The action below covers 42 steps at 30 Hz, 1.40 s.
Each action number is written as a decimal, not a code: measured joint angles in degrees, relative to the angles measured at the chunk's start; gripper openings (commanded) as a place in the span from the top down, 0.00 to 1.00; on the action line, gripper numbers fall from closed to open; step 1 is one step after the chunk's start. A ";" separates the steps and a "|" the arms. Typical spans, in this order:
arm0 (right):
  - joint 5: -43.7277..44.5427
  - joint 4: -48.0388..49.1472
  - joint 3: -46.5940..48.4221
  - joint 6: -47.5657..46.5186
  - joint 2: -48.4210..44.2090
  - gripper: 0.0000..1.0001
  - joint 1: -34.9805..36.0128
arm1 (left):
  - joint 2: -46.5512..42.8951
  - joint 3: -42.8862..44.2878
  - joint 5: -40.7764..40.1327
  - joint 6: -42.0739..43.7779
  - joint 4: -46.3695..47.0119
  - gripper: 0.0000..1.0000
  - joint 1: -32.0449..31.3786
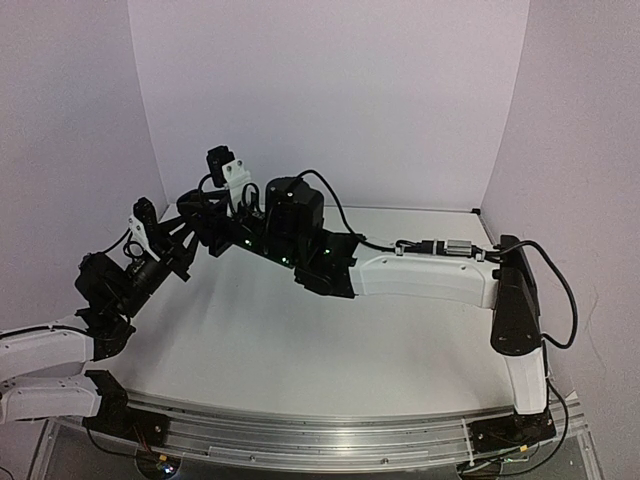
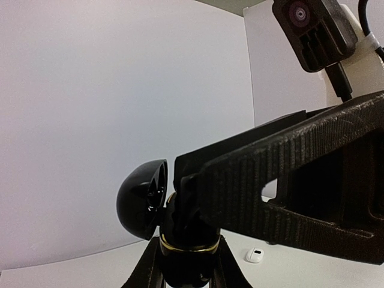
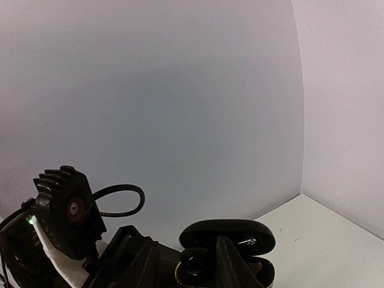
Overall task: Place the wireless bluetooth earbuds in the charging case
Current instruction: Insert the left earbud into the left side groove of the charging case, then close the charging case with the earbuds.
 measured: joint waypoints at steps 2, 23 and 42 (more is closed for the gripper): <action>0.05 -0.03 0.03 -0.07 0.00 0.66 0.05 | -0.13 0.00 0.03 -0.39 -0.14 1.00 0.00; 2.19 -1.05 2.06 -1.75 0.00 0.54 0.24 | -0.91 0.02 2.40 -3.60 -0.96 1.00 0.00; 3.38 -12.29 10.21 1.80 -0.96 0.44 0.03 | -0.71 -0.25 9.04 14.52 -4.72 1.00 0.22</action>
